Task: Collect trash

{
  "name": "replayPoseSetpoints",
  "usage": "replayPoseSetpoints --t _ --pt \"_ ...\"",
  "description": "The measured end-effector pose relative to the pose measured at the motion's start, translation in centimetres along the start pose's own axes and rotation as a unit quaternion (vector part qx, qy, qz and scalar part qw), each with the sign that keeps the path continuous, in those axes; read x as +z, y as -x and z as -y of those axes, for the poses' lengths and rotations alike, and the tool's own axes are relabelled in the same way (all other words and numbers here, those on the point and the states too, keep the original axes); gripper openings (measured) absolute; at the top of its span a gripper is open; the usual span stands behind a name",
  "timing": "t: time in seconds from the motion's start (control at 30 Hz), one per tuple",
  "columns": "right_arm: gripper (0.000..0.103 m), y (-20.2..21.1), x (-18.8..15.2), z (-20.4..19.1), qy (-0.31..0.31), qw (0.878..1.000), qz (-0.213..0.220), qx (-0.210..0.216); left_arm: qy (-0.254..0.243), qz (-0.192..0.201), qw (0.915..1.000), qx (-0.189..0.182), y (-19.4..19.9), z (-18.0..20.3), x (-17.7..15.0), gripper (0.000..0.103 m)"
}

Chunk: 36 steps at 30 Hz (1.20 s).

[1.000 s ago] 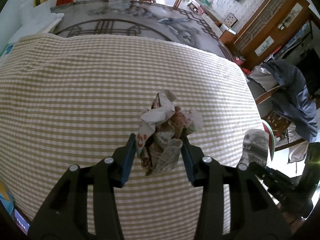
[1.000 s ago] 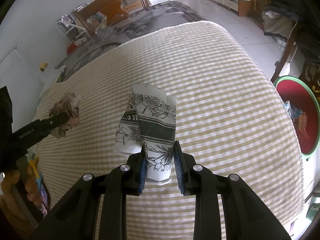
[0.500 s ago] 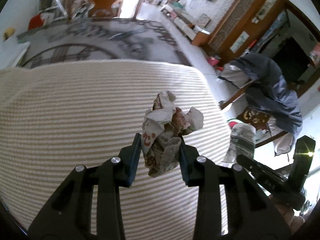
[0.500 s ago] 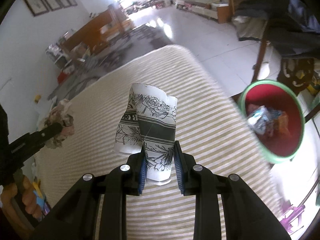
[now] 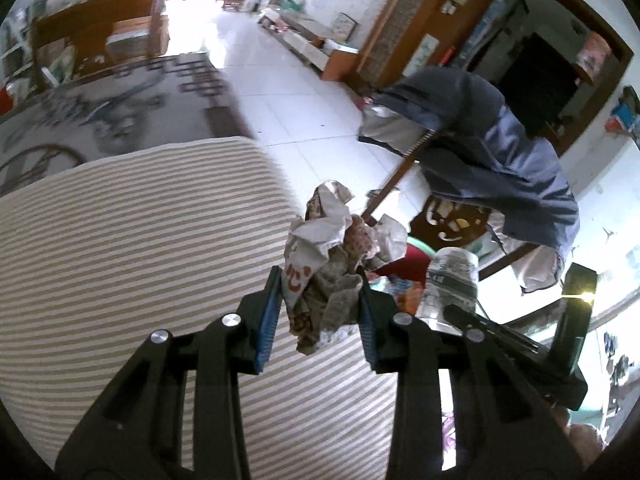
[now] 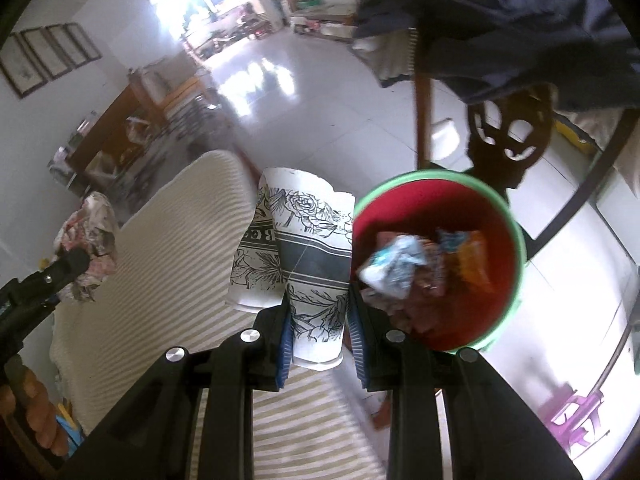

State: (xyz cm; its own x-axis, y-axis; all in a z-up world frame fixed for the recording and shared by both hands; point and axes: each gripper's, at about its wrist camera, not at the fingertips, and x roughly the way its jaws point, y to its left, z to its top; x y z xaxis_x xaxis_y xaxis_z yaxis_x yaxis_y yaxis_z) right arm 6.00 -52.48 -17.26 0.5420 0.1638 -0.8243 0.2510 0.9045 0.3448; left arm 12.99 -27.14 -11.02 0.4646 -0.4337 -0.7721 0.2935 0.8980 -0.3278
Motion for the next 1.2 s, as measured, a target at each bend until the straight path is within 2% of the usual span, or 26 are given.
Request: replayPoseSetpoints --t 0.3,0.47,0.5,0.53,0.57,0.6,0.63,0.73,0.87,0.93,1.03,1.2 --pt "0.024 0.1 2.0 6.1 -0.031 0.999 0.002 -0.007 -0.041 -0.023 0.9986 -0.023 -4.8 7.4 1.2 0.034" --pt "0.028 -0.1 2.8 8.3 -0.050 0.999 0.000 0.002 -0.064 -0.038 0.9965 -0.038 -6.9 10.6 1.4 0.038" --pt "0.035 -0.2 3.0 8.6 -0.052 0.999 -0.002 0.003 -0.067 -0.037 0.9964 -0.038 -7.0 10.8 1.4 0.045" --pt "0.052 -0.2 3.2 8.9 -0.054 0.999 0.000 0.005 -0.069 -0.035 0.9963 -0.038 -7.2 11.1 1.4 0.057" --pt "0.058 -0.1 3.3 9.0 -0.055 0.998 0.007 0.003 -0.070 -0.029 0.9964 -0.038 -7.2 11.4 1.4 0.061" --pt "0.061 0.0 3.3 9.0 -0.055 0.998 0.012 0.001 -0.070 -0.023 0.9966 -0.037 -7.1 11.4 1.5 0.072" --pt "0.062 0.0 3.4 9.0 -0.054 0.998 0.015 0.001 -0.068 -0.014 0.9969 -0.035 -6.9 11.3 1.6 0.077" --pt "0.063 -0.1 3.8 8.6 -0.048 0.999 0.020 0.000 -0.062 0.003 0.9976 -0.030 -6.0 10.8 1.9 0.085" --pt "0.066 0.0 4.6 6.6 -0.022 0.999 0.041 0.006 -0.043 0.055 0.9975 -0.012 -3.2 8.9 2.1 0.089" --pt "0.069 0.4 4.8 4.9 -0.004 0.998 0.055 0.015 -0.032 0.089 0.9955 0.005 -1.4 7.7 2.1 0.096" --pt "0.076 1.0 4.8 1.7 0.019 0.996 0.074 0.043 -0.015 0.146 0.9881 0.047 2.1 5.2 1.9 0.097" --pt "0.084 2.1 3.7 -4.2 0.048 0.989 0.102 0.092 0.009 0.189 0.9790 0.076 6.4 1.1 1.8 0.097"
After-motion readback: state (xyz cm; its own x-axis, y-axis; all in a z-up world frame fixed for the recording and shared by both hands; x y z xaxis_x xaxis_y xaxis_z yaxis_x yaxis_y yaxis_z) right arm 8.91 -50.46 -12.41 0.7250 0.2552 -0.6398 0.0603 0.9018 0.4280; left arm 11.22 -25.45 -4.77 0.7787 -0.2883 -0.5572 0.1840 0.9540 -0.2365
